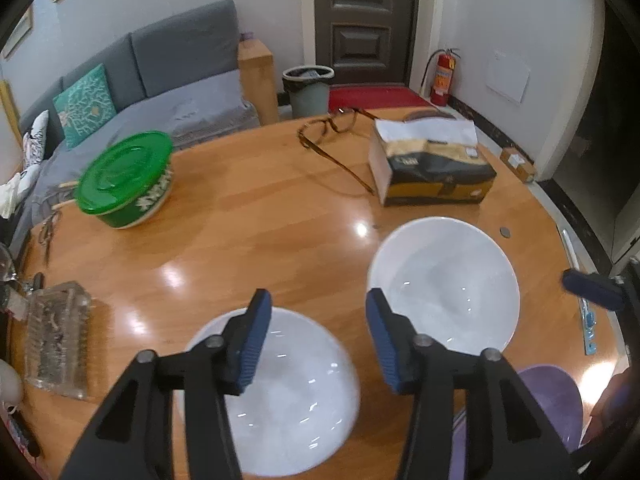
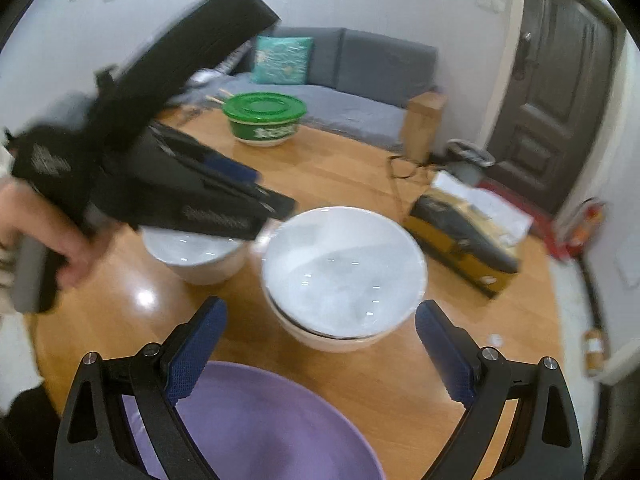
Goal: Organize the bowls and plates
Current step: 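Lower the held white bowl into the other white bowl and open the left tool, then close the left tool on the rim of the two nested white bowls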
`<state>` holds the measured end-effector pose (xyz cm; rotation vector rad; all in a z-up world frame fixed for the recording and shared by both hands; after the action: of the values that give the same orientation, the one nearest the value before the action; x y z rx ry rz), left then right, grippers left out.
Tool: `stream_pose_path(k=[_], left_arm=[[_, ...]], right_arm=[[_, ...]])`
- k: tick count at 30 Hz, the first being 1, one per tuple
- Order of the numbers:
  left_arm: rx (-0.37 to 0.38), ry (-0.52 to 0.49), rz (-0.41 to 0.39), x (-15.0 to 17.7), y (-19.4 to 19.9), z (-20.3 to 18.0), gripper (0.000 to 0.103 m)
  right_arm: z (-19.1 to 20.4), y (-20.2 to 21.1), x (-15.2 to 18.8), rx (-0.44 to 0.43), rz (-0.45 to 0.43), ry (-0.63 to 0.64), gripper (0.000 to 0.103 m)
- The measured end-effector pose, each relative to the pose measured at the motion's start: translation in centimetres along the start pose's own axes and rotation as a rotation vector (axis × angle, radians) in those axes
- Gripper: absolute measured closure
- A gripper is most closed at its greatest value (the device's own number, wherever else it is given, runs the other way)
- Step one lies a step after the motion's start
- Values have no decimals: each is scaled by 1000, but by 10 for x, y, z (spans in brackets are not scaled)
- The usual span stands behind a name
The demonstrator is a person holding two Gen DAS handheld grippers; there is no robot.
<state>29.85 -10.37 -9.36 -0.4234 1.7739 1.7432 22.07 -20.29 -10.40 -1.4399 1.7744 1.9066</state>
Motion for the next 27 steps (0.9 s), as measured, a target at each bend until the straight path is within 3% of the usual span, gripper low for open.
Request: stream_pose_path(k=[2,6,9,12,19,22,27], left_arm=[[-4,14,-12,3,10,15,55],[-19,47,-22,10,22,46,53],[-38,65,-20,20,24,68,53],[-34,73,-1,34,19,85,53],[-22,81,51,62,-9,100,53],[-4,69,65,67,-24,98,54],[30,61,94,67,-43,91,81]], right_arm=[[8,6,-3,45,-6,-3,9],[31,7,-12,-107,21,-26,9],[56,4,-19,-111,22,24,9],[82,-5,-24,-138,27,53,9],[116,-48,-28,-221,129,45,11],[117,-64,-27,-200,169,18,14],[114,-82,-27,-166,190,19,17]])
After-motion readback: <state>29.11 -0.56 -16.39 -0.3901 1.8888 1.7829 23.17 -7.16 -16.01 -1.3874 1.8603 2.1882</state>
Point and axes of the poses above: each gripper's, at about its wrist camera, not at the fingertips, and y roughly against the way its jaws point, z to its left, x to its underside, the point moved 3 cm from there along -y, roughly the way its jaws point, and after that the axes turned 3 degrees about -x, right-handed, at the moved point
